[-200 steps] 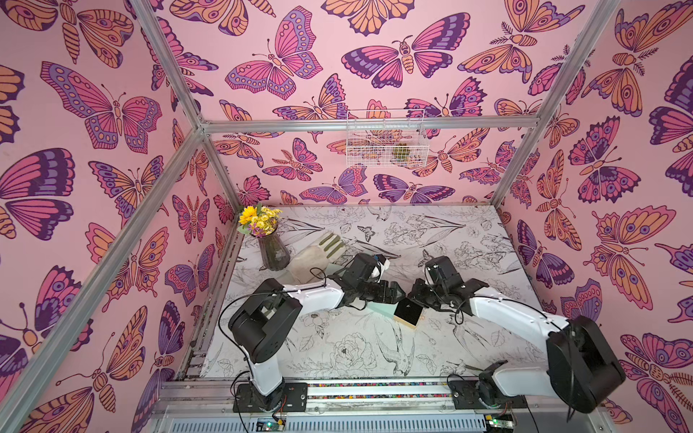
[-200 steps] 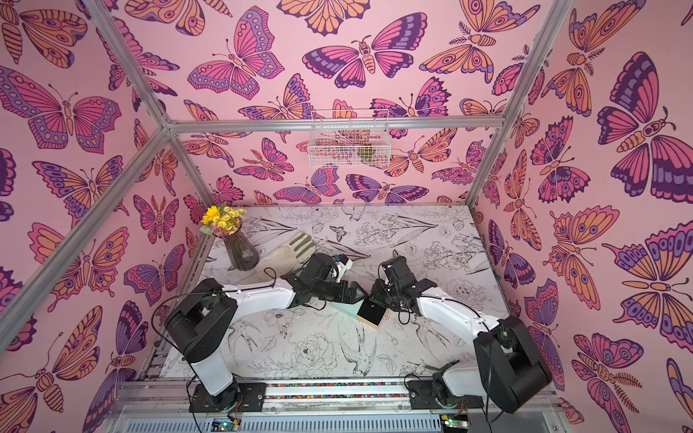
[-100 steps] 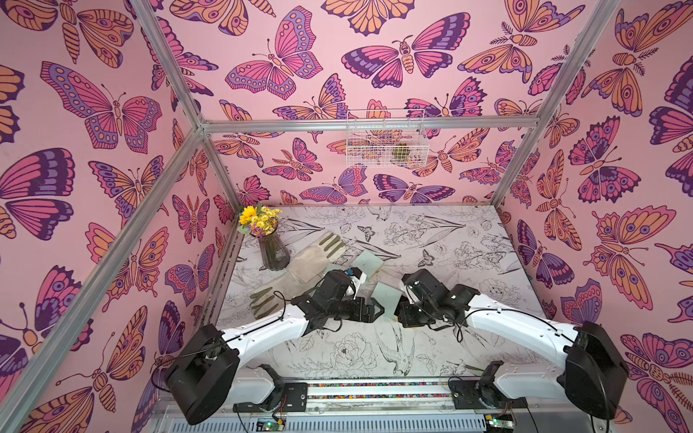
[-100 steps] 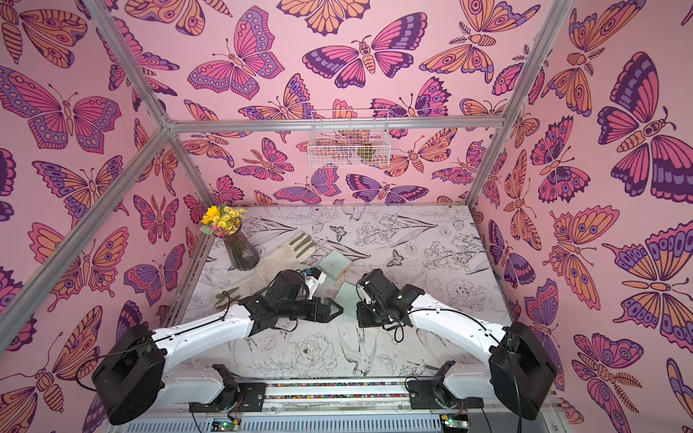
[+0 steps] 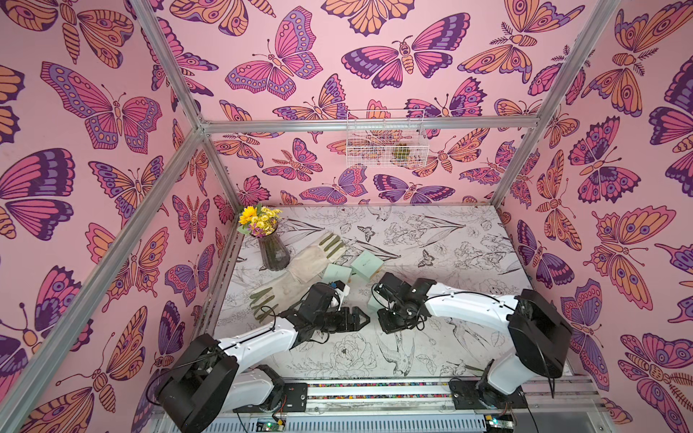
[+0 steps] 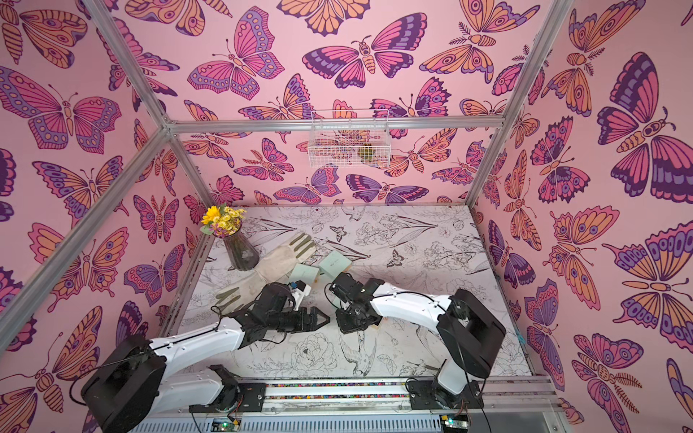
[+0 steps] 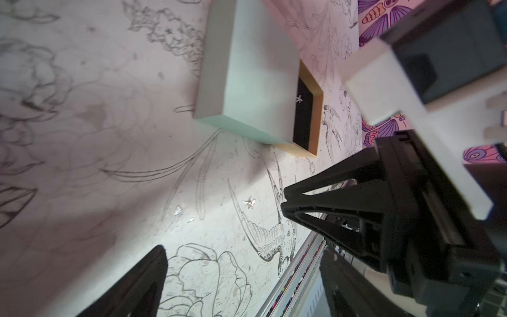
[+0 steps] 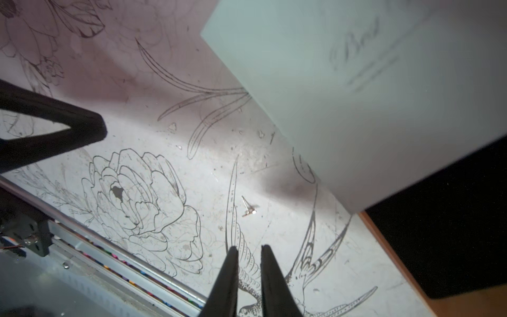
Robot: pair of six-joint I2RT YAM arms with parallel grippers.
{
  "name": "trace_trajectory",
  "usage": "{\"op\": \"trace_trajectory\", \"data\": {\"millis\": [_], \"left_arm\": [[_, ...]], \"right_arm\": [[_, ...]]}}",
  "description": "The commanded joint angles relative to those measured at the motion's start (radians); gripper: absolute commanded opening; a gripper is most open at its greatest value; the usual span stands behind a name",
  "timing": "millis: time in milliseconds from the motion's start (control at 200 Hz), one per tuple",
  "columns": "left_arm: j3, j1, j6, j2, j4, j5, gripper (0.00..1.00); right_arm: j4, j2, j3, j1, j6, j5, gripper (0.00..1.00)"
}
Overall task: Place the earrings into the drawer-style jewelry box
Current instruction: Pick up the earring from the center of the board.
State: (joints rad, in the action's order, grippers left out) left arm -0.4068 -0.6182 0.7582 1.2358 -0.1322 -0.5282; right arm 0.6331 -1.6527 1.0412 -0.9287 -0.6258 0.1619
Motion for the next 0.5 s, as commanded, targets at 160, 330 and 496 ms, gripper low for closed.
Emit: {"op": "trace_trajectory", "data": {"millis": [160, 330, 496], "left_arm": [[0.068, 0.043, 0.05, 0.019, -0.198, -0.119, 0.89], [0.142, 0.039, 0.043, 0.095, -0.272, -0.135, 0.89], [0.154, 0.026, 0.05, 0.142, -0.319, -0.13, 0.89]], "right_arm": [[0.129, -0.093, 0.107, -0.021, 0.128, -0.025, 0.19], [0.149, -0.135, 0.142, -0.021, 0.214, -0.004, 0.17], [0.151, -0.166, 0.159, -0.021, 0.228, 0.01, 0.18]]}}
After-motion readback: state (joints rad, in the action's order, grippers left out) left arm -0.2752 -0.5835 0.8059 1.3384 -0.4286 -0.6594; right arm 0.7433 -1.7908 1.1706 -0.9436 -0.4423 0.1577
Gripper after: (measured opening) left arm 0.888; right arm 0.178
